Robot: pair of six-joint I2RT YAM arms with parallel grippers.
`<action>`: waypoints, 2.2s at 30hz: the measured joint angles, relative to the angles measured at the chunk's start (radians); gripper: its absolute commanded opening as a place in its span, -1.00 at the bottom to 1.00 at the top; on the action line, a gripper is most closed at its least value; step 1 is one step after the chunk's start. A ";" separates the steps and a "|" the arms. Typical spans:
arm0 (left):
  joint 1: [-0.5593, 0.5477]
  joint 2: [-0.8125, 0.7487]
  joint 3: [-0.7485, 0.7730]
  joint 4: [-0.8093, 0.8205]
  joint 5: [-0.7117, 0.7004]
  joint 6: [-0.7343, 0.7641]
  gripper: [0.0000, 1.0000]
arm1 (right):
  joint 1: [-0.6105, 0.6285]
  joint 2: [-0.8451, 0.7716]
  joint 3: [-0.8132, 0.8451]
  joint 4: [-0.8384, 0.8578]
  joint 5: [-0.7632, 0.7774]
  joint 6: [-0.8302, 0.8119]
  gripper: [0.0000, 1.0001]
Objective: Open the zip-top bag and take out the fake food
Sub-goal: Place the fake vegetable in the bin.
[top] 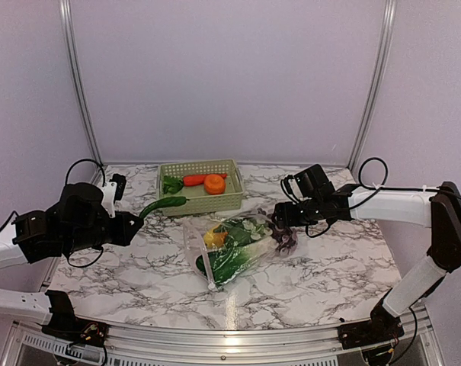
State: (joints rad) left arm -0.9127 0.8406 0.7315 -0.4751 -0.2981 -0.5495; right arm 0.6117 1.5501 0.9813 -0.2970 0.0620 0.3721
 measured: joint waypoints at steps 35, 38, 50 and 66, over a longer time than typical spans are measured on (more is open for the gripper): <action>0.489 1.311 0.946 0.352 0.569 0.135 -1.00 | 0.008 -0.090 0.071 0.122 0.109 0.001 0.56; 0.495 1.353 0.995 0.323 0.571 0.136 -1.00 | 0.009 -0.096 0.071 0.130 0.116 0.000 0.56; 0.508 1.386 1.023 0.248 0.576 0.153 -0.31 | 0.012 -0.095 0.071 0.130 0.116 -0.003 0.57; 0.481 1.043 0.666 0.305 0.525 0.157 -0.30 | 0.013 -0.046 0.071 0.116 0.067 -0.008 0.57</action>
State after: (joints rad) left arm -0.4316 1.8832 1.3979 -0.1699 0.2264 -0.3923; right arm 0.6243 1.5040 1.0523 -0.1806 0.1291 0.3641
